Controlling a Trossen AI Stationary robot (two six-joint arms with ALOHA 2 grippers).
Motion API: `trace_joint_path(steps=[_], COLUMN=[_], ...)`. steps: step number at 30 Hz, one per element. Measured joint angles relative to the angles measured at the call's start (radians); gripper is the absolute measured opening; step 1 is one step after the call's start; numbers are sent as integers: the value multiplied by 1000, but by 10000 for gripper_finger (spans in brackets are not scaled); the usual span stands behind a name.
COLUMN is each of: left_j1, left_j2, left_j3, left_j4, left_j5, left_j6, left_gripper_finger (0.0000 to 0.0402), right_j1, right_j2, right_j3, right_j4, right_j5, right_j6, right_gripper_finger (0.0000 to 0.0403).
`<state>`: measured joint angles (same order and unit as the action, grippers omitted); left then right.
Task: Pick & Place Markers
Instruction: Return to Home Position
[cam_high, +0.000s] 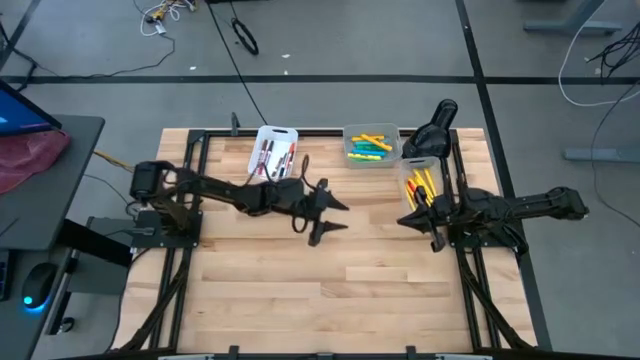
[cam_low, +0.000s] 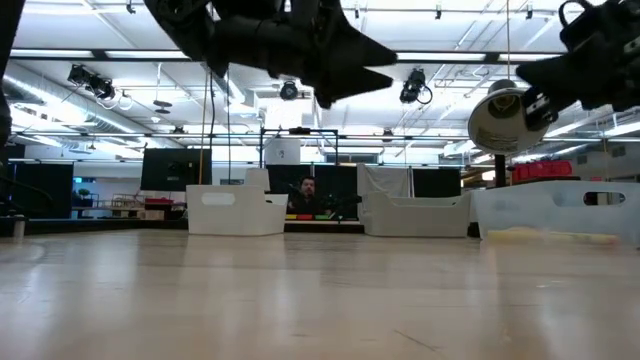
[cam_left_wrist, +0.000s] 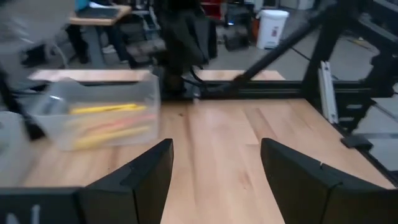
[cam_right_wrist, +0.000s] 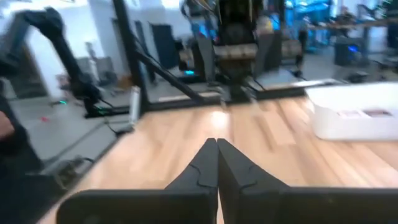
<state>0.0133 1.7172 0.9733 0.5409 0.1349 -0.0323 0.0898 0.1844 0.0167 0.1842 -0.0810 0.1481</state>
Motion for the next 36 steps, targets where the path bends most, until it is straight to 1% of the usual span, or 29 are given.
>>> trace_joint_path(steps=[4,8,11,20,22,24,27,31,34,36], left_j1=[42,78,103,209,231,252,286,326,340,345], left_j2=[-80,-159,-217,-345,-381,-422,-487,-571,-610,-621], left_j3=[0,0,0,-2,-34,-103,-243,-410,-487,-506], left_j4=[-105,-205,-279,-423,-399,-333,-210,-66,-14,1], left_j5=[0,0,0,9,26,30,20,-11,-11,-8], left_j6=[22,44,92,144,146,142,116,49,25,2], left_gripper_finger=[248,248,248,248,248,248,248,248,248,248], right_j1=[-17,-25,-25,-25,-25,-25,-25,-25,-25,-25], right_j2=[0,0,0,0,0,0,0,0,0,0], right_j3=[0,0,0,0,0,0,0,1,1,1], right_j4=[-76,-130,-158,-164,-163,-162,-161,-161,-161,-161], right_j5=[80,119,152,153,153,152,151,151,151,151], right_j6=[4,11,-2,-27,-33,-8,35,50,50,50], right_gripper_finger=[0,0,0,0,3,9,18,25,26,27])
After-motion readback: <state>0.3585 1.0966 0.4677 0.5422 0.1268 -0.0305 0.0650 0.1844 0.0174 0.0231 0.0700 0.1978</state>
